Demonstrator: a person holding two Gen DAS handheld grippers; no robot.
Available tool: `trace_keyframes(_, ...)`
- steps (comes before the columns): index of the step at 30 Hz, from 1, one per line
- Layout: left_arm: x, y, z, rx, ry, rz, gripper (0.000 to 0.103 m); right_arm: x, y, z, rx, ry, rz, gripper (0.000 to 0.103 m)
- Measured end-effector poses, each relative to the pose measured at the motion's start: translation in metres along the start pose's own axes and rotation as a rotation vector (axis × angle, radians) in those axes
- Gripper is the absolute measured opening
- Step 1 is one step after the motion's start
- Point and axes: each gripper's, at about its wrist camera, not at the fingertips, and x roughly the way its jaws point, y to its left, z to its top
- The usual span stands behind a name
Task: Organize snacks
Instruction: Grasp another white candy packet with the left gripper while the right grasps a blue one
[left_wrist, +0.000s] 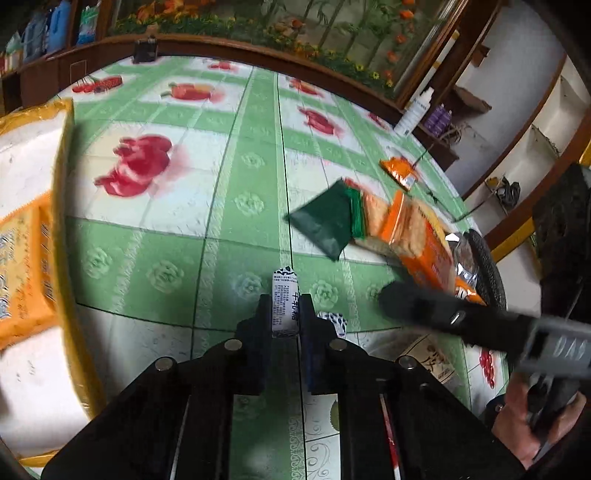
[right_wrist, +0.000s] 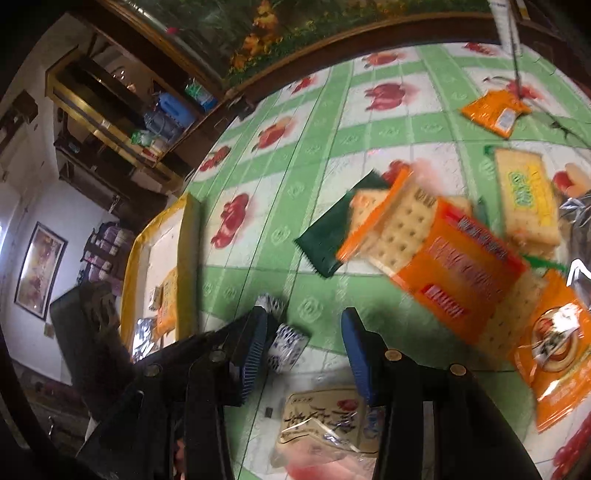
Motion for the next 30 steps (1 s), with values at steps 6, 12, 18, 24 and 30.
trace_keyframes(6,-0.015,0.009,0.003,-0.019,-0.071,0.049,0.011,0.020,0.017,-0.011,-0.070,0.046,-0.055,0.044)
trace_keyframes(12,-0.028,0.021,0.005,-0.052,-0.143,0.099,0.011,0.031,0.038,-0.023,-0.196,0.057,-0.128,0.043)
trace_keyframes(18,-0.028,0.028,0.007,-0.071,-0.150,0.107,0.011,0.044,0.060,-0.038,-0.352,0.032,-0.255,0.041)
trace_keyframes(24,-0.026,0.026,0.005,-0.061,-0.144,0.103,0.011,0.043,0.061,-0.040,-0.381,0.012,-0.276,0.026)
trace_keyframes(30,-0.030,0.024,0.004,-0.055,-0.160,0.102,0.011,0.030,0.062,-0.038,-0.350,-0.041,-0.240,0.025)
